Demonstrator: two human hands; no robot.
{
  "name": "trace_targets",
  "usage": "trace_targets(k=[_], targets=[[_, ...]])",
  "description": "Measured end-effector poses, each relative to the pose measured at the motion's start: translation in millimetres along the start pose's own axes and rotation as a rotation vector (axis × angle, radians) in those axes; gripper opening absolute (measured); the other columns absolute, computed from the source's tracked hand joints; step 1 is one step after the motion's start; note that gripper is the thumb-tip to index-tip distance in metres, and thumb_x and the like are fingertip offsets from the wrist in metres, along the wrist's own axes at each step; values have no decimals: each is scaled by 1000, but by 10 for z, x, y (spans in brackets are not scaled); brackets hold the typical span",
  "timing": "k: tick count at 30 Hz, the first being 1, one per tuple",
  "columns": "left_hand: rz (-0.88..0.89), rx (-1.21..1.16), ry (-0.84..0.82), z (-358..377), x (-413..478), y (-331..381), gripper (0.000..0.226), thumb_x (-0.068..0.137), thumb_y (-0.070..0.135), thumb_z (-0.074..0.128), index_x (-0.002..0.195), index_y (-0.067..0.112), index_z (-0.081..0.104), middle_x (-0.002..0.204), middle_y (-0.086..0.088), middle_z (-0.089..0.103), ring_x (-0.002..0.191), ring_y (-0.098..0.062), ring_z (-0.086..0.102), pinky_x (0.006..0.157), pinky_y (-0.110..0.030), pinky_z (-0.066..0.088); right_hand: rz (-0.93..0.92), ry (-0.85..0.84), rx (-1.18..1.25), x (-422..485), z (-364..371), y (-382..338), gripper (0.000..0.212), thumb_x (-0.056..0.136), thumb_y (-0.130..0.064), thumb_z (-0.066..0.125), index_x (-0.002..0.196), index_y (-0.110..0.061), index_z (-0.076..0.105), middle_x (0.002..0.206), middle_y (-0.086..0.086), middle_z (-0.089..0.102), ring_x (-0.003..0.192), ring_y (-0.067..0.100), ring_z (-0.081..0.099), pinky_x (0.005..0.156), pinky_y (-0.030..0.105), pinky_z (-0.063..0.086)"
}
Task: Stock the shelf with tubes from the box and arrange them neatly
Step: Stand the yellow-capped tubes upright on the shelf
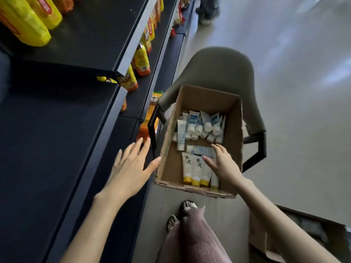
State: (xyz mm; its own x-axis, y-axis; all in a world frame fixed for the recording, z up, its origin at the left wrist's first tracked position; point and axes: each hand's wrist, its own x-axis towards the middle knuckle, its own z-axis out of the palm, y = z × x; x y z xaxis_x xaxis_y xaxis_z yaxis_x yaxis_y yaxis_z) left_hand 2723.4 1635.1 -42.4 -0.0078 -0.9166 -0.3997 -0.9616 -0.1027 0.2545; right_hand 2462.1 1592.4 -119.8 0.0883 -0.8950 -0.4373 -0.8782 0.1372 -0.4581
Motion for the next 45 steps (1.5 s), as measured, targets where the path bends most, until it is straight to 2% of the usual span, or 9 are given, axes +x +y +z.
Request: trace_targets(k=[10,18,24,29,33,36,37,40,45], targets=[[30,-12,-30,486,526,-142,79,82,69,7,151,31,-3,160,7,1,147,-11,1,118,-38,3,254,-289,147,758,1172,90,69,93,-24,57,145,2,21,149,20,31,136,31,33,106,33,31],[32,-57,-7,715,565,-217,77,82,69,4,149,35,-9,160,12,1,145,-6,2,115,-31,0,452,-243,193,1094,1697,205,57,90,-8,53,139,3,27,134,24,45,119,37,50,96,42,45],[-34,-49,-33,873,524,-214,76,84,67,5,149,32,-10,160,11,1,145,-7,2,117,-32,3,549,-229,261,1135,2019,117,57,88,-19,63,132,3,35,136,21,43,122,36,48,99,40,43],[-48,-73,-58,941,514,-182,76,83,67,6,150,32,-7,160,12,0,145,-6,2,117,-31,6,698,-228,454,1243,2196,134,77,83,-29,70,139,2,28,139,18,45,129,35,44,106,42,38],[-59,-118,-35,909,513,-184,77,83,67,7,150,32,-5,159,12,4,145,-5,5,116,-31,10,806,-270,692,1378,2131,87,63,81,-25,74,130,-3,40,128,15,53,115,32,55,85,36,48],[-67,-166,3,880,527,-185,74,86,63,15,151,30,-3,159,11,8,144,-5,7,115,-30,13,809,-408,912,1334,1963,25,61,81,-21,75,127,-4,39,115,14,52,85,22,59,62,28,51],[-69,-178,20,875,535,-186,73,88,61,18,151,29,-2,159,10,9,144,-5,8,114,-30,15,800,-453,946,1292,1913,21,63,80,-20,75,129,-2,39,115,13,53,81,20,58,63,27,52],[-83,-235,65,860,586,-149,71,92,53,30,152,27,2,159,8,12,144,-8,12,113,-33,19,768,-539,1011,1114,1728,42,61,79,-19,76,129,2,48,118,14,60,95,24,62,93,38,52],[-99,-403,100,854,637,46,67,95,45,42,152,27,9,158,9,18,142,-8,15,112,-35,21,512,-381,1075,722,1183,-43,47,81,-17,73,123,-5,55,106,12,68,91,25,65,85,35,50]])
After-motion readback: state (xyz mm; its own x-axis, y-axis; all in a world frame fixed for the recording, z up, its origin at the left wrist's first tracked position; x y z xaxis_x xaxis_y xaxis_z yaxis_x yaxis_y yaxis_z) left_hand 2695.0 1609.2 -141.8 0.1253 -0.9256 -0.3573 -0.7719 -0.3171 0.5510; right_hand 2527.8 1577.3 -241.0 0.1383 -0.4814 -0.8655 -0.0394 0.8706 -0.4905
